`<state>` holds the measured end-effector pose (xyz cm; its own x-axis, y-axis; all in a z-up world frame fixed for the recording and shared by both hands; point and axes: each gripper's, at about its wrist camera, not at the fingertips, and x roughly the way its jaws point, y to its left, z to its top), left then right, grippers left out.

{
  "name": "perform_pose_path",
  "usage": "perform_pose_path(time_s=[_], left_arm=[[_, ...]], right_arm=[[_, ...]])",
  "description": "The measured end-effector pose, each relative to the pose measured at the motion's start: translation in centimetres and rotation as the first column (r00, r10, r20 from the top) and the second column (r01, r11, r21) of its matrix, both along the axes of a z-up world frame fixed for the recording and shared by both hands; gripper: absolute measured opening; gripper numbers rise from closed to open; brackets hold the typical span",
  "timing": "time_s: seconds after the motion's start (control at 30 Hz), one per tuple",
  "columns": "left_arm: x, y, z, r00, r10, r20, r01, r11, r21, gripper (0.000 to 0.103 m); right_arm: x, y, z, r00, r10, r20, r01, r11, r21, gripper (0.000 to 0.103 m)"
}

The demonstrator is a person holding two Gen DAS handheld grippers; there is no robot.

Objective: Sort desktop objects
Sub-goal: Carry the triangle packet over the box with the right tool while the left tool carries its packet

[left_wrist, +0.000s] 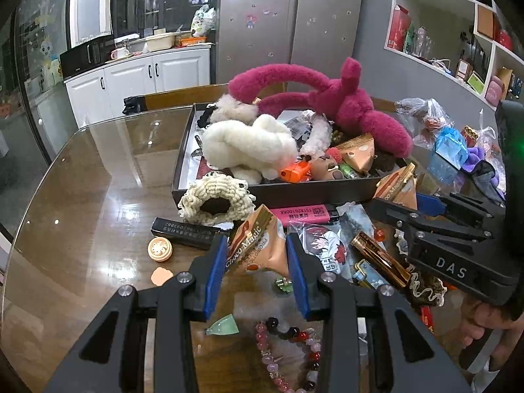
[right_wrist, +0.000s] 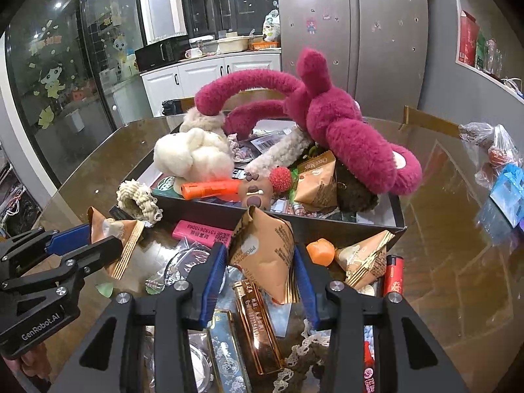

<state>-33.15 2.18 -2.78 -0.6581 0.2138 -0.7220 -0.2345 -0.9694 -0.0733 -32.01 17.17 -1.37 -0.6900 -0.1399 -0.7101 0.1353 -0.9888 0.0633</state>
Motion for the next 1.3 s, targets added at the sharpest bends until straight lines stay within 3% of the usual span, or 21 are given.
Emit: perform_pose_path(time_s=[0.4,1.3], left_arm=[[-1.2,0.2,0.4,1.0,0.011,0.004,-0.011,0.999,-0.049,0.037],[-9.4,4.4,1.2,0.999,-0.047,0.001,0.047,0.999,-0.024,0.036]], right_arm=[[-0.8,0.0,0.1,1.0,0.012,0.01,-0.012,1.0,0.008,0.043],[-7.3,0.3,1.3,1.0,0.028,0.007,-0.028,0.998,0.052,0.043]])
